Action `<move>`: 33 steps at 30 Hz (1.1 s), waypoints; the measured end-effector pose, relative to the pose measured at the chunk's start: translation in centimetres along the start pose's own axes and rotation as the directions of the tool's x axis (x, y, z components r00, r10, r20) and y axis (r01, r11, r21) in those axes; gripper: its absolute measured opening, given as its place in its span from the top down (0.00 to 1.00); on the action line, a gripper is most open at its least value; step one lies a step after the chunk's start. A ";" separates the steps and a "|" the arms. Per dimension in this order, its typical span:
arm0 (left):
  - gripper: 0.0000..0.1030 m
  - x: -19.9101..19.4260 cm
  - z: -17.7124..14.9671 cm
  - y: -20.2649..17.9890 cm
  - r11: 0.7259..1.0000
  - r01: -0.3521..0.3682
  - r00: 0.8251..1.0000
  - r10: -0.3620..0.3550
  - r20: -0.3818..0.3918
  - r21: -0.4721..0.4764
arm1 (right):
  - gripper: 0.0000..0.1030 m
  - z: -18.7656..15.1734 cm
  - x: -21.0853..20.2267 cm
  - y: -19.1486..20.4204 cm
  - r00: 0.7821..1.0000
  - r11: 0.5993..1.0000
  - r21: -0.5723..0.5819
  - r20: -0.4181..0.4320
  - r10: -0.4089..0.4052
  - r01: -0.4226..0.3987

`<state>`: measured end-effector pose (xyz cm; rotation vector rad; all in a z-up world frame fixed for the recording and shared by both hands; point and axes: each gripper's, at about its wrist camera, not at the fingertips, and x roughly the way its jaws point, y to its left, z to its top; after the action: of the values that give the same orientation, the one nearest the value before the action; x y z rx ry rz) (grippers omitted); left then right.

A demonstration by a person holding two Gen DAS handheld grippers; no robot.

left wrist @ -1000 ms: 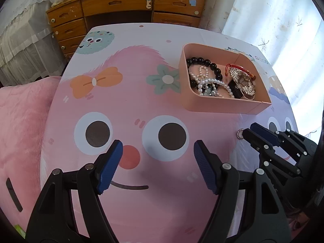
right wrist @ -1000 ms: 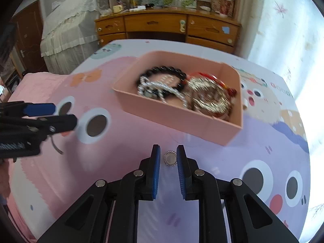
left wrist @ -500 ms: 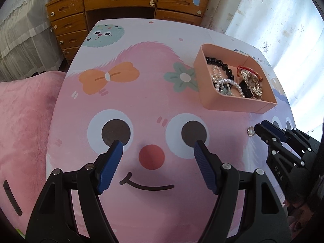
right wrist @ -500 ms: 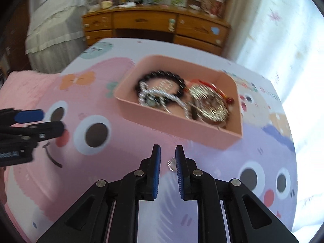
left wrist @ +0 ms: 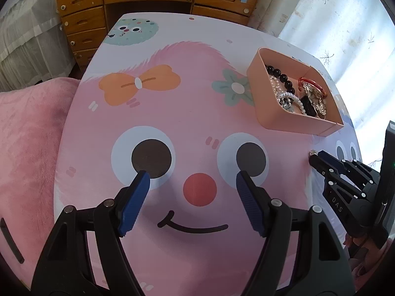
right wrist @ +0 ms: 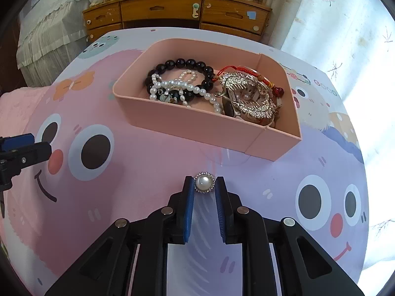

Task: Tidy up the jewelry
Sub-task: 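Grasp the pearl-topped stud with the right tool, then carry the pearl stud into the pink tray and open the right tool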

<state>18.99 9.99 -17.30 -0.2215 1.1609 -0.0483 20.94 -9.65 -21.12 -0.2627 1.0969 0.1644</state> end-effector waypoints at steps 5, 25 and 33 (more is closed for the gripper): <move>0.32 0.2 0.1 -0.2 1.000 0.023 1.000 -0.023 -0.002 0.004 | 0.84 -0.2 -0.1 -0.1 1.000 1.000 -0.006 0.006 0.000 0.000; 0.32 -4.8 0.1 -0.4 0.997 0.070 0.997 -0.069 0.041 -0.016 | 0.32 8.6 -7.1 -2.2 0.983 0.991 0.101 0.174 0.066 -0.085; 0.32 -12.0 -2.9 -3.7 0.999 0.029 0.996 -0.027 0.081 -0.019 | 0.23 2.2 -12.8 -4.9 0.992 0.992 0.075 0.077 0.098 -0.104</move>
<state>11.78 7.75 -6.81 -0.2559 1.0783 -0.0519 18.37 -13.67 -8.07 -0.1297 1.0420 0.2194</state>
